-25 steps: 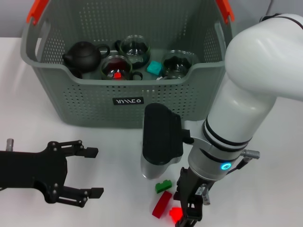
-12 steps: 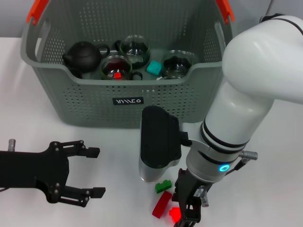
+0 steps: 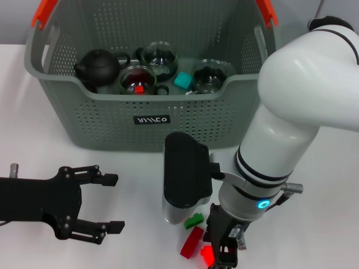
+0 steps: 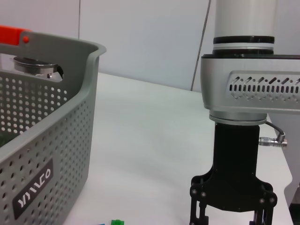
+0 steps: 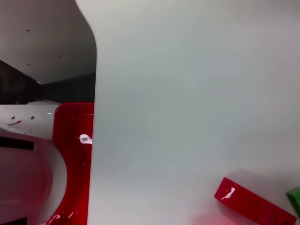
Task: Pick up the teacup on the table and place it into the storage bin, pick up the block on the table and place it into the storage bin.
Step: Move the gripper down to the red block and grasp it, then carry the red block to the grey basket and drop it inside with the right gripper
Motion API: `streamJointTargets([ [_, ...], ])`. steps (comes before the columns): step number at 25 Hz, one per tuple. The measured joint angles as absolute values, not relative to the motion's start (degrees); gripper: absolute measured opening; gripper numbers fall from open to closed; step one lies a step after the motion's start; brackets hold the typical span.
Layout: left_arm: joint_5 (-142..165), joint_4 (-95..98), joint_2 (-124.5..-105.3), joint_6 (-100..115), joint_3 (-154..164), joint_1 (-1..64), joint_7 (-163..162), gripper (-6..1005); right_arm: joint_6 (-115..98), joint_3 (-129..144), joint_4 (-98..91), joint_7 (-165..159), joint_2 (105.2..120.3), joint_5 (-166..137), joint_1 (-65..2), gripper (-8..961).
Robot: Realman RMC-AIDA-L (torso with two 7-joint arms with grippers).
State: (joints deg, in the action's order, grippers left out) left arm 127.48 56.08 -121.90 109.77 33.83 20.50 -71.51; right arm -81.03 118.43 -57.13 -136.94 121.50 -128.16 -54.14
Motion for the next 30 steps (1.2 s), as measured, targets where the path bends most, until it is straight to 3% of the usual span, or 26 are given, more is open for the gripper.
streamJointTargets([
  [22,127.5,56.0,-121.90,109.8,33.8,20.5,-71.2,868,-80.5,118.6,-56.7,-137.2,121.55,-128.0,-54.0,656],
  [30,127.5,56.0,-121.90,110.2,33.8,20.5,-71.4,825,-81.6,118.6,-57.2,-138.0,121.29,-128.1,-53.9,494],
])
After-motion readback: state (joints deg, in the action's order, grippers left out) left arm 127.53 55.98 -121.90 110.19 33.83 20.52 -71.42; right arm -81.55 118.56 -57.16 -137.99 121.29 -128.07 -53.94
